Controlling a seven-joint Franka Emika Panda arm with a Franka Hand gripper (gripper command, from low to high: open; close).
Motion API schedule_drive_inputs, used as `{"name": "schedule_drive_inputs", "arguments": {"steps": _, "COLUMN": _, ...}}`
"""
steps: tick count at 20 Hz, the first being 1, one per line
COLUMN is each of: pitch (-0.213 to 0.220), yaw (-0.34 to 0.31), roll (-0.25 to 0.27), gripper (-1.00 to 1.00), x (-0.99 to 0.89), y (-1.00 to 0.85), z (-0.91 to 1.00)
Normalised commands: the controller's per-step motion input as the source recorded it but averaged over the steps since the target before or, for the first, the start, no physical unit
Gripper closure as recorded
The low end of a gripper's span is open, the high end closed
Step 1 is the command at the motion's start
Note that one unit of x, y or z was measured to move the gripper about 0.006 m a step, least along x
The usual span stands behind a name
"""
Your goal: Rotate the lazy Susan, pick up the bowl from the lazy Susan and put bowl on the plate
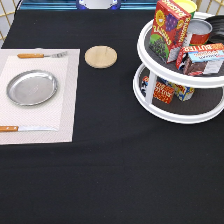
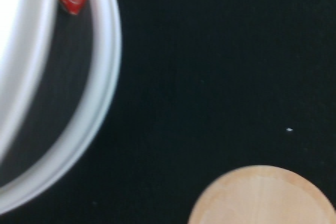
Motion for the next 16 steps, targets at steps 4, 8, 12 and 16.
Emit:
{"name": "schedule_drive_inputs", "arguments": {"steps": 4, "pitch": 0.062, "yaw": -0.007, "roll": 0.200, "gripper": -1.00, "x": 0.70, "y": 0.46, "z": 0.26}}
{"name": "schedule_drive_inputs", "arguments": {"steps": 8, "pitch": 0.000, "yaw": 0.000, "roll": 0.224, "gripper": -1.00, "x": 0.48, "y": 0.33, "z": 0.15}}
{"name": "schedule_drive_inputs", "arguments": {"steps": 12, "pitch": -0.033, "yaw": 0.000, "roll": 0.146, "gripper": -1.00, "x": 0.43, "y": 0.36, "z": 0.01}}
{"name": "schedule_drive_inputs", "arguments": {"steps": 16, "pitch": -0.071, "yaw": 0.016, "roll": 0.084, "gripper": -1.00, "x": 0.32, "y": 0.37, "z": -0.05}}
